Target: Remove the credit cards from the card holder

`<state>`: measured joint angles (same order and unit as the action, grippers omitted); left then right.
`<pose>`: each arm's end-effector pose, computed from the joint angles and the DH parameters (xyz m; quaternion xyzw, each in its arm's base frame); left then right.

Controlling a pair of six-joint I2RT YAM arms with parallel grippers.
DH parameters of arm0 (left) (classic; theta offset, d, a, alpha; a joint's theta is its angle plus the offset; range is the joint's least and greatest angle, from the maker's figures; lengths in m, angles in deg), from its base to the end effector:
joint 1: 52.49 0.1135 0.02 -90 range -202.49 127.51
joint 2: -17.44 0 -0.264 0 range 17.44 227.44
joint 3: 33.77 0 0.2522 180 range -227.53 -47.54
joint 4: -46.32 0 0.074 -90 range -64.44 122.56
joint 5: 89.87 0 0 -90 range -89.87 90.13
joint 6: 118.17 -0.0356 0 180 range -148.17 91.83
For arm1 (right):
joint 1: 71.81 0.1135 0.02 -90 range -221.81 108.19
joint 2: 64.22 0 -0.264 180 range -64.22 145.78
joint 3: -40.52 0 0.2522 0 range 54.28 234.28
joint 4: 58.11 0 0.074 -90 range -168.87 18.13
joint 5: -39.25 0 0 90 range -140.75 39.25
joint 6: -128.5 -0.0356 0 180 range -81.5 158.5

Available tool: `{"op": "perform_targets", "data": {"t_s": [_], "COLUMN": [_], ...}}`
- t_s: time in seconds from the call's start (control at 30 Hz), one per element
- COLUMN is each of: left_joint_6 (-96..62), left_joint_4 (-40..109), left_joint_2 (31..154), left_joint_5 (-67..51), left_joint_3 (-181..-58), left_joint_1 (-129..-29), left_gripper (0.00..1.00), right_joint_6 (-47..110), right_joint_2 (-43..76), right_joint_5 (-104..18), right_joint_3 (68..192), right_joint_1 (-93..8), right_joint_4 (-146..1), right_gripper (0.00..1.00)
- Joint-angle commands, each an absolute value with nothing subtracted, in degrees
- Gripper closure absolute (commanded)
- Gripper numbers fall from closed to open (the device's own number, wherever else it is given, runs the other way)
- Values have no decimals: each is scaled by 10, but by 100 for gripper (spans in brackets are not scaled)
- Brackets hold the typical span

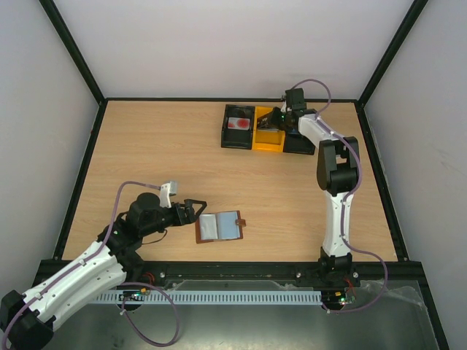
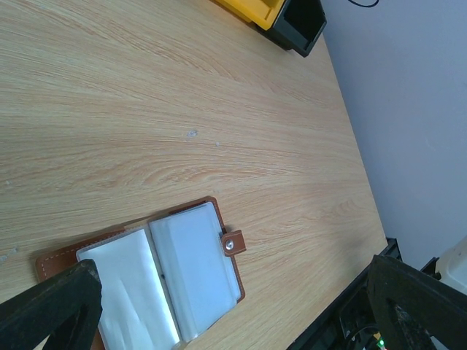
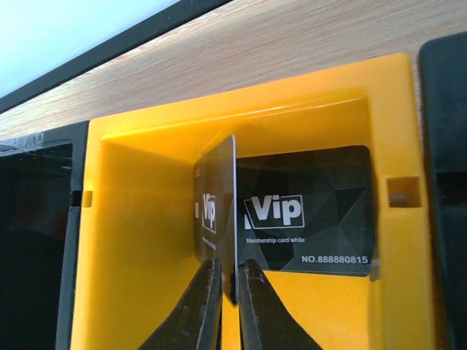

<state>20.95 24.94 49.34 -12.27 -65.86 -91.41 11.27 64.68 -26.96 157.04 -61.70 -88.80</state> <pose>0.1115 -0.0999 0.2145 -0.0121 0.8224 -0.4544 0.3420 0.4995 0.1037 0.1921 0.0524 0.8998 0.3039 0.3086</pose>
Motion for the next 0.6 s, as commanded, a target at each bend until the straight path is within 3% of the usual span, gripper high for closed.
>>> {"op": "perform_targets", "data": {"t_s": [0.0,0.33,0.57], "left_joint_6": [216,224,221], "left_joint_4": [243,244,243], "left_joint_2": [486,485,505], "left_joint_5": [-119,-116,-119], "left_joint_3": [-671,-664,-676], "left_joint_1": [-911,-911,-911], "left_gripper": [0,0,0], "right_joint_6": [124,134,125], "right_joint_2": [655,654,625], "right_joint_5": [-308,-349,-357], "right_joint_3": [1598,1624,1625], "right_joint_1": [-620,-621,-621], "right_joint_4": [-911,-937,-957], "right_gripper": [91,87,80]}}
